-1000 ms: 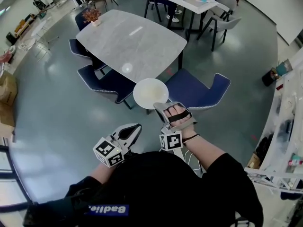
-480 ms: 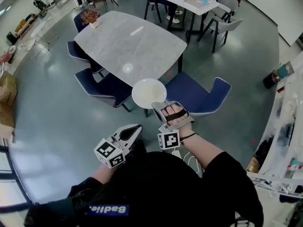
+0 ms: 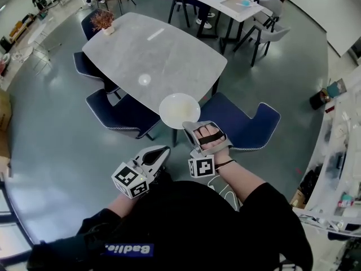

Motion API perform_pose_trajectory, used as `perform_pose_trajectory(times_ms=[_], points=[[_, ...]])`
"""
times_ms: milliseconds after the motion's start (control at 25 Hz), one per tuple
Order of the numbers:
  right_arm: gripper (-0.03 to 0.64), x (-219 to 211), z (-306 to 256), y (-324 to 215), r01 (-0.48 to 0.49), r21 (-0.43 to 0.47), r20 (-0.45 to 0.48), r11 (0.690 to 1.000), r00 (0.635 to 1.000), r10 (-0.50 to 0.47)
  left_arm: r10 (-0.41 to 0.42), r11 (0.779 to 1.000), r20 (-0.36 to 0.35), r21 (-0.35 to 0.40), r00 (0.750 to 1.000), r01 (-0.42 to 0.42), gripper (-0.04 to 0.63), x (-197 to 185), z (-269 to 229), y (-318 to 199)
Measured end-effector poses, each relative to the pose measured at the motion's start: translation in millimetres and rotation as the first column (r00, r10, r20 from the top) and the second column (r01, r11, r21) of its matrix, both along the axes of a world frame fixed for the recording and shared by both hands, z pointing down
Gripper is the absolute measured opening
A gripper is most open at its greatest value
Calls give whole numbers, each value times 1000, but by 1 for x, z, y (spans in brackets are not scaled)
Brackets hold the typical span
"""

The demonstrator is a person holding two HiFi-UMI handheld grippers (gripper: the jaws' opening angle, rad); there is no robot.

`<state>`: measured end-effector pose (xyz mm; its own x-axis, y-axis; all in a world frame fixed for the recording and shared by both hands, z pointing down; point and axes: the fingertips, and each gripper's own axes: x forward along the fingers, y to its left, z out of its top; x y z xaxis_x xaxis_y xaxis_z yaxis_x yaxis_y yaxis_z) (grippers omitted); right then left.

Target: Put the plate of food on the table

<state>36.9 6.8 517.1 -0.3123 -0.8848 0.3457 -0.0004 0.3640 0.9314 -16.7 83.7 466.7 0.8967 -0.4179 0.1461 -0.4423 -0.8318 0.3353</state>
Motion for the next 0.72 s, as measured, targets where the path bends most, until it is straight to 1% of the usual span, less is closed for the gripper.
perform_pose_trajectory(times_ms=[160, 400, 560, 720], points=[[18, -10, 5, -38, -40, -16, -12, 999, 999, 39, 14, 1000, -10, 3, 1000, -14, 8, -21, -1, -42], [18, -36, 14, -90, -106, -52, -42, 993, 994, 104, 65, 998, -33, -9, 997, -65, 7, -53, -4, -95], [18, -40, 27, -119, -158, -75, -56, 985, 986, 154, 99, 995, -46, -4, 994, -100, 8, -64, -1, -121], [18, -41, 38, -148, -192, -93, -63, 977, 980, 187, 101, 995, -45, -16, 994, -102, 8, -76, 4, -140]])
